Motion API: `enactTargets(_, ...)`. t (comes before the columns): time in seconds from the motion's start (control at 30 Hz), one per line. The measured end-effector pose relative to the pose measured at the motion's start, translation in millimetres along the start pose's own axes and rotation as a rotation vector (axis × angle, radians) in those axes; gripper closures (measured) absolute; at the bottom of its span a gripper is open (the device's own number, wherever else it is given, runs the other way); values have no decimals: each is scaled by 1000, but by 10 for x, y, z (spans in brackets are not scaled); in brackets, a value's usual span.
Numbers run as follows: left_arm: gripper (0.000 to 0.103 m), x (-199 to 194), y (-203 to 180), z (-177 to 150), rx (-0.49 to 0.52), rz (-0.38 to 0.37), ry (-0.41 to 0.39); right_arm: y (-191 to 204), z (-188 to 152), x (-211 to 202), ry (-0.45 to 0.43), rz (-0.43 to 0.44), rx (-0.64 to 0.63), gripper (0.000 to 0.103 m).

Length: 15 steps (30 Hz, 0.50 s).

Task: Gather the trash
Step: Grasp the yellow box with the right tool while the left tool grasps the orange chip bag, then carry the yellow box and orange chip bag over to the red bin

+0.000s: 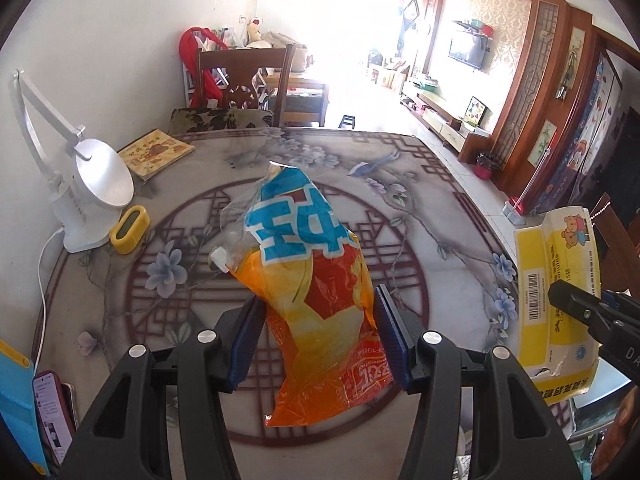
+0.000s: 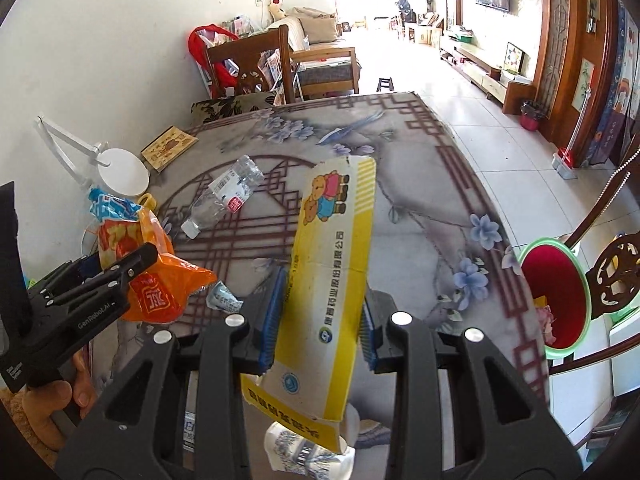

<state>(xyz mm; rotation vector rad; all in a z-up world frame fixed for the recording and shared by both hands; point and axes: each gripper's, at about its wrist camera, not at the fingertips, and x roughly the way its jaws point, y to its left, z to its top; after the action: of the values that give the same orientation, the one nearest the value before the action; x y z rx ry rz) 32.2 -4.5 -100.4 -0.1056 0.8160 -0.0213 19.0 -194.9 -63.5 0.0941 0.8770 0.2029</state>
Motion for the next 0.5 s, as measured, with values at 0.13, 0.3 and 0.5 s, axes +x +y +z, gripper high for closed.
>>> enactTargets(0.13, 52, -26, -206, 62, 3, 1, -19, -163, 57, -98, -29, 1, -4, 70)
enactTargets(0.3, 52, -69, -484, 136, 22, 10, -49, -372, 160, -213, -64, 7, -13, 70)
enactTargets(0.5, 52, -75, -810, 198, 38, 23, -65, -638, 277, -330, -104, 15, -27, 70)
